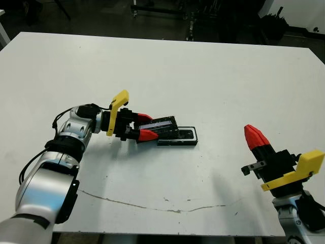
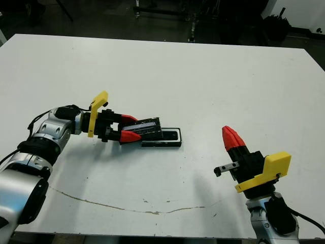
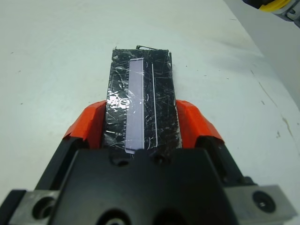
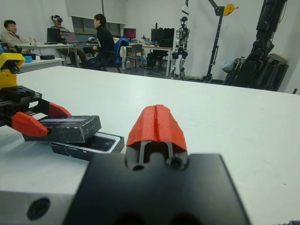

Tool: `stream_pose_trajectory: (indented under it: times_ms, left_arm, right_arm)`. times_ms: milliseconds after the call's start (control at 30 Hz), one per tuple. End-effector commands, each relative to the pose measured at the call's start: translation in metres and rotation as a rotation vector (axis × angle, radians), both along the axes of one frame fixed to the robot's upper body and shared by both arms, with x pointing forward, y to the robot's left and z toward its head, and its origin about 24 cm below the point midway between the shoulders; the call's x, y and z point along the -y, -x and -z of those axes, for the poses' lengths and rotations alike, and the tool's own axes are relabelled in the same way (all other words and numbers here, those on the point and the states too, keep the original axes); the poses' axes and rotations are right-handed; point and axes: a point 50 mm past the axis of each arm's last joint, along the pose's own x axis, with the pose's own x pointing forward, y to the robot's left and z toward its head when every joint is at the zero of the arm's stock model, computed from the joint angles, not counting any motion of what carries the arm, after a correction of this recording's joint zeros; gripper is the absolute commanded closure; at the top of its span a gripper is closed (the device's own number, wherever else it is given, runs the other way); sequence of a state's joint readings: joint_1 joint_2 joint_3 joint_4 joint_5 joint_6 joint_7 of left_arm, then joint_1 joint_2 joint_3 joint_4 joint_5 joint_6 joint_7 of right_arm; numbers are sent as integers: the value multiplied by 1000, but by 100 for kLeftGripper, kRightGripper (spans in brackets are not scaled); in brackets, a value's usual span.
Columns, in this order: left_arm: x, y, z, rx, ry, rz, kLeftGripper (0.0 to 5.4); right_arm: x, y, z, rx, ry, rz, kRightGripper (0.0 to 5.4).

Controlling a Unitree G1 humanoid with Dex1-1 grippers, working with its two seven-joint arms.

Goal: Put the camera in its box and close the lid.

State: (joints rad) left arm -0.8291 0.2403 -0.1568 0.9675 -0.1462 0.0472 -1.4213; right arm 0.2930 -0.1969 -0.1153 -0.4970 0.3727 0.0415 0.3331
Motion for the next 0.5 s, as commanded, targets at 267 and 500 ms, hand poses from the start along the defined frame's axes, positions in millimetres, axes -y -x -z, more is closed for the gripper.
stream_pose_trajectory:
  times_ms: [267,500]
  left_arm:
    - [10,5,10,-73,9,48,224]
    - [18,8,17,-26,-58,79,224]
  right_arm:
    - [1,1,1,-11,4,6,540]
    - [1,1,0,-18,-7,3,540]
